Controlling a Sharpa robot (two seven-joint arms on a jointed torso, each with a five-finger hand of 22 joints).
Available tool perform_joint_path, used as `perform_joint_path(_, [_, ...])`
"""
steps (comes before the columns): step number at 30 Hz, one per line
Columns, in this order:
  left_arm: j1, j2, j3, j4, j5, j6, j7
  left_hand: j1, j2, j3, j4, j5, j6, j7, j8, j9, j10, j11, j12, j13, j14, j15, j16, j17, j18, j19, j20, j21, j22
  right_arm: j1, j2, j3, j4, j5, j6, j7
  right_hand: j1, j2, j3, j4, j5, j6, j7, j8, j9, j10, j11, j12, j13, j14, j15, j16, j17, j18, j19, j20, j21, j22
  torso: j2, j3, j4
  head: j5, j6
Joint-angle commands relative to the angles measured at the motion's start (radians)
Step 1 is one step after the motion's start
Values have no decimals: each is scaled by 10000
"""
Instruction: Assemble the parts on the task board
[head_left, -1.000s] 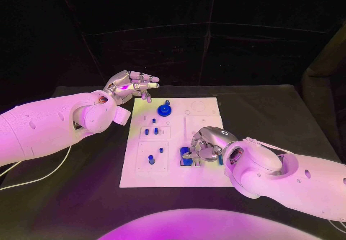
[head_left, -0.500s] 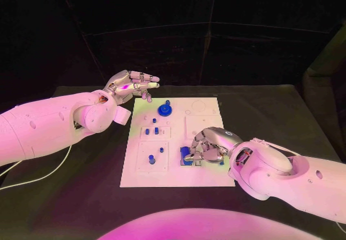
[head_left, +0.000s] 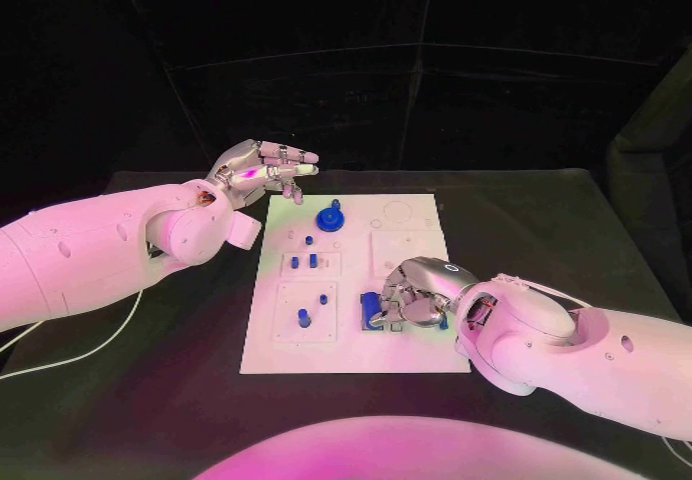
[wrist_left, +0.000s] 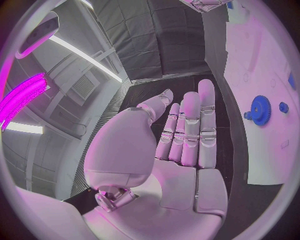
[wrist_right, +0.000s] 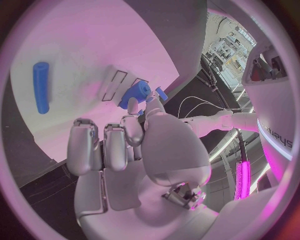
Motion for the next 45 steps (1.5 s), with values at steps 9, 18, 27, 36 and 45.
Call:
perform_joint_path(9, [16, -2, 3, 7, 20, 98, -17, 28, 116, -24, -42, 54, -40, 44, 40, -19, -99, 14, 53, -18, -103, -15, -17, -36, 138, -92, 5, -65, -24, 10, 201, -2, -179, -130, 230, -4, 123, 225, 51, -82, -82, 94, -85, 65, 27, 78, -80, 29, 39, 613, -86, 103, 159, -107, 106, -32, 103, 104, -4, 4, -17, 23, -11])
perform_joint_path(18, [17, -17, 3, 13, 20, 96, -33, 41, 119, -22, -52, 54, -52, 49, 36, -21, -106, 17, 57, -20, -107, -15, -14, -42, 138, -92, 5, -66, -25, 10, 146, -2, -212, -225, 225, -180, 123, 244, 57, -85, -88, 100, -88, 64, 27, 85, -84, 41, 49, 615, -88, 110, 169, -108, 109, -34, 107, 112, -7, 2, -13, 35, -13])
perform_joint_path(27, [17, -27, 2, 10, 20, 95, -46, 41, 119, -22, -52, 54, -52, 49, 36, -21, -106, 17, 57, -20, -107, -15, -14, -42, 138, -92, 5, -66, -25, 10, 6, -2, -210, -264, 387, -237, -40, 80, -112, -110, -137, 116, -67, 38, 30, 92, -71, 8, 39, 610, -86, 98, 156, -109, 103, -40, 105, 111, -9, 2, -14, 27, -27])
perform_joint_path(36, [17, -36, 2, 12, 20, 102, -66, 41, 119, -22, -52, 54, -52, 49, 36, -21, -106, 17, 57, -20, -107, -15, -14, -42, 138, -92, 5, -66, -25, 11, -187, -3, -149, -210, 178, -130, -897, -390, -883, 209, -215, 132, -43, 42, 86, 109, -44, -13, 58, 602, -64, 86, 152, -107, 92, -23, 97, 107, -12, 6, -28, 7, -17])
perform_joint_path(45, [17, -66, 1, 33, 19, 95, -58, 61, 123, -19, -67, 54, -61, 54, 35, -22, -116, 20, 63, -23, -112, -14, -10, -52, 138, -92, 4, -69, -27, 9, -972, -4, 325, 496, -990, 567, -586, -102, -890, 104, -86, -200, 72, -222, 16, 24, 38, -189, -28, 564, -11, -46, -32, -75, 11, 7, 8, -63, -16, 3, -15, -36, 19])
